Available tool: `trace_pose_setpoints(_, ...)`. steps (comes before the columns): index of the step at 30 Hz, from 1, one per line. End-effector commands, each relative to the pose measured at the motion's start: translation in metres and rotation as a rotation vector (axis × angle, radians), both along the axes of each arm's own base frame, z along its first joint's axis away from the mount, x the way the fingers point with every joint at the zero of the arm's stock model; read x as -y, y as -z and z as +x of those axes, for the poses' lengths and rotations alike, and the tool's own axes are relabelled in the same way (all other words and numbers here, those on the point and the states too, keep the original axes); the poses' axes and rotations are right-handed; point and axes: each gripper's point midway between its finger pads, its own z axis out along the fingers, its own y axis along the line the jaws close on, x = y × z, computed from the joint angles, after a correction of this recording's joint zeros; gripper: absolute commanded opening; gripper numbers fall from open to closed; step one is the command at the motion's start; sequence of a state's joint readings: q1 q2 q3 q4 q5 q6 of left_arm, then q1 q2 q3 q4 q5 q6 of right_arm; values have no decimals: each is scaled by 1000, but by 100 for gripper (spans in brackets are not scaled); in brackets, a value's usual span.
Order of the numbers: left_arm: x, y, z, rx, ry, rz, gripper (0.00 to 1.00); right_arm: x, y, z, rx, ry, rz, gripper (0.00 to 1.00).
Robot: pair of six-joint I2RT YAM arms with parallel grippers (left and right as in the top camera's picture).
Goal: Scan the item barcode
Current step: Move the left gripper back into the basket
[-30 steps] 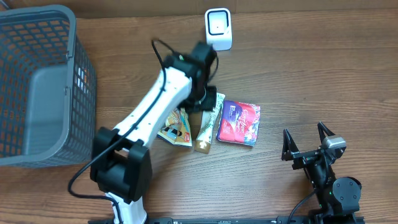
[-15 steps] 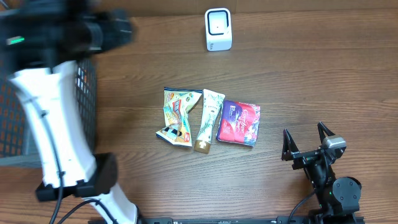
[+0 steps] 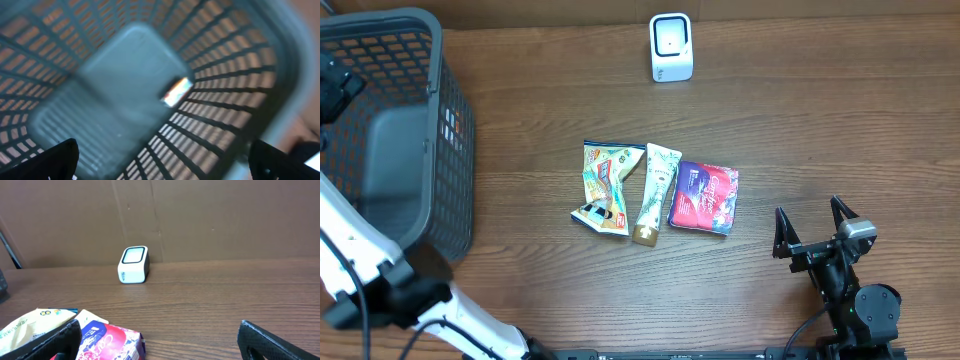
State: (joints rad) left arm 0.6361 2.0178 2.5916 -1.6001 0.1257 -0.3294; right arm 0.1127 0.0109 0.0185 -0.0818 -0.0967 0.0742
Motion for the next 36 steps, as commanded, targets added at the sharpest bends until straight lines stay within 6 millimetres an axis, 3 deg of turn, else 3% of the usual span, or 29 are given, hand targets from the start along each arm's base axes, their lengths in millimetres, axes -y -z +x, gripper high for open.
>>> trace_pose_setpoints(1, -10, 58, 20, -116, 43, -68, 100, 0, 2, 0, 3, 3, -3, 100)
trace_pose_setpoints(6, -17, 111, 40, -210, 123, -102, 98, 0, 2, 0, 3, 3, -3, 100)
trace_pose_setpoints(11, -16, 153, 49, -286, 266, -116, 94, 0, 2, 0, 3, 3, -3, 100)
trace_pose_setpoints(17, 4, 189, 70, -250, 446, -211, 89, 0, 2, 0, 3, 3, -4, 100)
trace_pose_setpoints(21, 9, 213, 74, -287, 478, -232, 89, 0, 2, 0, 3, 3, -3, 100)
trace_pose_setpoints(26, 8, 218, 80, -284, 482, -217, 88, 0, 2, 0, 3, 3, -4, 100)
trace_pose_setpoints(28, 8, 215, 80, -279, 482, -213, 82, 0, 2, 0, 3, 3, -3, 100)
trace_pose_setpoints(30, 6, 209, 80, -271, 479, -206, 73, 0, 2, 0, 3, 3, -3, 100)
trace_pose_setpoints(36, 4, 177, 83, -222, 454, -166, 69, 0, 2, 0, 3, 3, -3, 100)
